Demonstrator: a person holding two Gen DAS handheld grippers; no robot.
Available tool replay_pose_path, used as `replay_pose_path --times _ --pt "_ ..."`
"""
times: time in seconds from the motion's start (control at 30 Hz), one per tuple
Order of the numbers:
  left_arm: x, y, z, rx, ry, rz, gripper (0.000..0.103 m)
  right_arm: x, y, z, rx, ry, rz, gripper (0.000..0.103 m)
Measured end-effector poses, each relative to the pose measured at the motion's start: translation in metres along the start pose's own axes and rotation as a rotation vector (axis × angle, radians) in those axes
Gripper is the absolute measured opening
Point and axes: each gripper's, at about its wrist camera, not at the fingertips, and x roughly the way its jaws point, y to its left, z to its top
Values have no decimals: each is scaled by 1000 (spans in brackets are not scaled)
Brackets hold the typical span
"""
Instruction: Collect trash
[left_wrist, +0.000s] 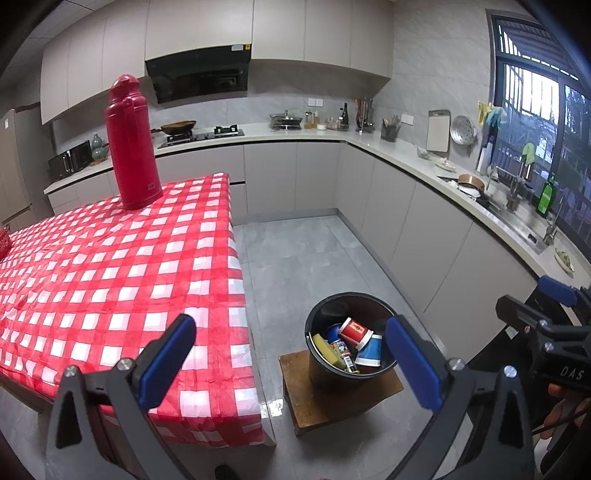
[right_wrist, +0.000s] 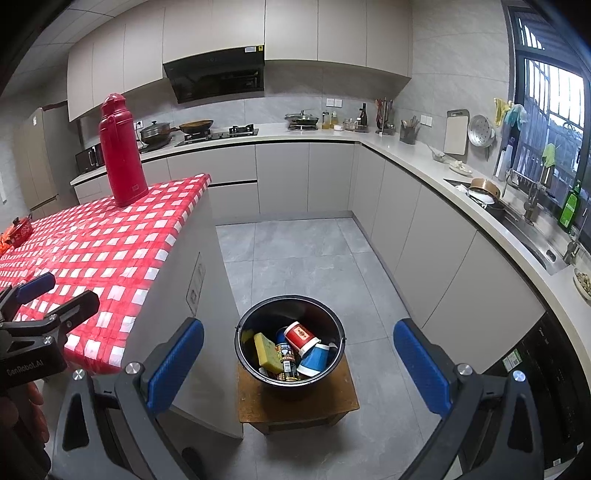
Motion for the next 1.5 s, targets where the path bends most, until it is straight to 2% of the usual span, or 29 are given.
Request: replay_pose_path --times 1.5 --pt "-3 1 -3 3 -11 9 103 2 3 3 -3 -1 2 103"
